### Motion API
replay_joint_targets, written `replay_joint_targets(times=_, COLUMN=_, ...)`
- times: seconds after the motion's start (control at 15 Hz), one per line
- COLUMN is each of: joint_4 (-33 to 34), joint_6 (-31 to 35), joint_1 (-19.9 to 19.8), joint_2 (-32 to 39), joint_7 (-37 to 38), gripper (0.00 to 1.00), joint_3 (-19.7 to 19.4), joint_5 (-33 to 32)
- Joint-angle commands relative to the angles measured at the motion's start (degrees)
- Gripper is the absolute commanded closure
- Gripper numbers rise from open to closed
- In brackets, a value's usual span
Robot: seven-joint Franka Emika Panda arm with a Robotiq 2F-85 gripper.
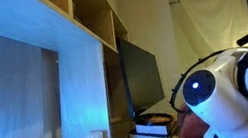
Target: Pick up the blue nail polish and place it upright
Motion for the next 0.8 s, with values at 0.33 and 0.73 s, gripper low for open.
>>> replay_joint_targets(times=0.33, joint_4=-15.79, joint_6=13.7, joint_1=-2.31, joint_2=-11.9, joint_7=-9.2, gripper=0.0, joint_3=-0.59, joint_5=11.44)
replay_joint_targets(times=0.73, joint_4=-13.38, joint_6=12.42, joint_1=-0.26, joint_2=-9.74, joint_7=-8.87, gripper=0.0, joint_3=-2.33, joint_5=11.67)
